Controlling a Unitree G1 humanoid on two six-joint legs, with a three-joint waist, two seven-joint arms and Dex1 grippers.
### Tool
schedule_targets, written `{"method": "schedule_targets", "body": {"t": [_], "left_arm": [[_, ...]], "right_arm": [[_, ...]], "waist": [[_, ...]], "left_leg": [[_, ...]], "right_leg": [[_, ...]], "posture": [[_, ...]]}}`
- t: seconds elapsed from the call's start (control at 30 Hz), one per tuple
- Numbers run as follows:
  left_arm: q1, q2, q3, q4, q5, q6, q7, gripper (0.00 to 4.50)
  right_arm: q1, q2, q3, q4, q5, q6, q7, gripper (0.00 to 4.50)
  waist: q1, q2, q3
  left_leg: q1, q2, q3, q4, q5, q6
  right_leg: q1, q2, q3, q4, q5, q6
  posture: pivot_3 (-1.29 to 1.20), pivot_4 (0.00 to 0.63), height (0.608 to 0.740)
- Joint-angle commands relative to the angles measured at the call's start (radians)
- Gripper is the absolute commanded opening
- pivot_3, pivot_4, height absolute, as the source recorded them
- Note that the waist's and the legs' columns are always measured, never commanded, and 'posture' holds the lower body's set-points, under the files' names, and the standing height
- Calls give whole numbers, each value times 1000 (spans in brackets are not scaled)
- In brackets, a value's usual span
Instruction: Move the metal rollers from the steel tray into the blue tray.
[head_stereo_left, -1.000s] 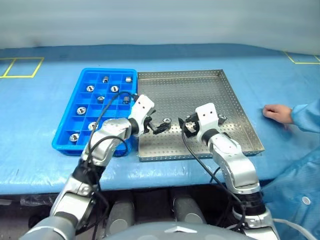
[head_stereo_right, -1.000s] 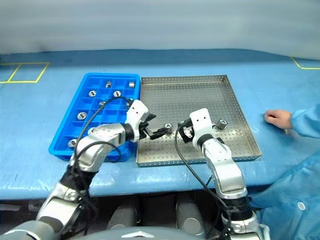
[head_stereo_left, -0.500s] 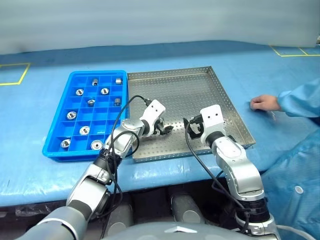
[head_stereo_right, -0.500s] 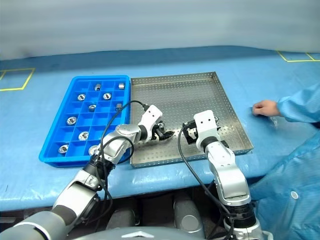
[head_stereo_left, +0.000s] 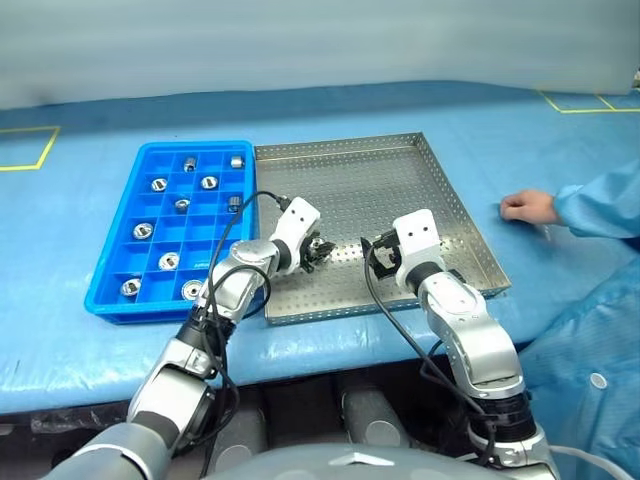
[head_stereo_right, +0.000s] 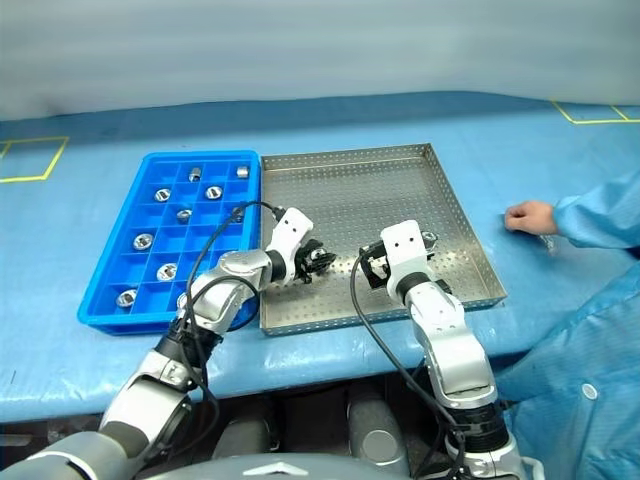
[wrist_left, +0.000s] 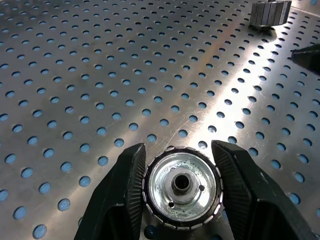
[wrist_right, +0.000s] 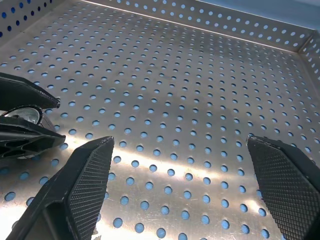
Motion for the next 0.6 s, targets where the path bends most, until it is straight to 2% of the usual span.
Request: {"method": "schedule_targets", "body": {"t": [0.03, 0.23, 0.4, 0.6], "left_arm": [[5, -8, 18, -58, -13, -7, -5, 2244], [17, 0, 31, -86, -13, -10, 0, 2244], [30, 36, 125, -161, -33, -6, 25, 2244], [65, 94, 171, -248, -54, 28, 13, 2244]], "right_arm": [[-21, 2, -1, -11, -2, -16, 5, 4500], [-12, 17, -18, -16, 32, -10, 19, 4500], [-20, 46, -8, 2, 91, -24, 69, 4500], [-59, 70, 36, 75, 101, -53, 102, 4500]], "waist": [[3, 0, 0], [7, 0, 0], [6, 0, 0], [17, 0, 0]], "left_leg": [[0, 0, 0, 0, 0, 0], [0, 0, 0, 0, 0, 0], [0, 0, 0, 0, 0, 0], [0, 0, 0, 0, 0, 0]], "right_leg": [[0, 0, 0, 0, 0, 0], [0, 0, 0, 0, 0, 0], [0, 0, 0, 0, 0, 0], [0, 0, 0, 0, 0, 0]], "posture": [[-106, 150, 740], [-107, 150, 740], [-99, 150, 740], [-55, 150, 740]]}}
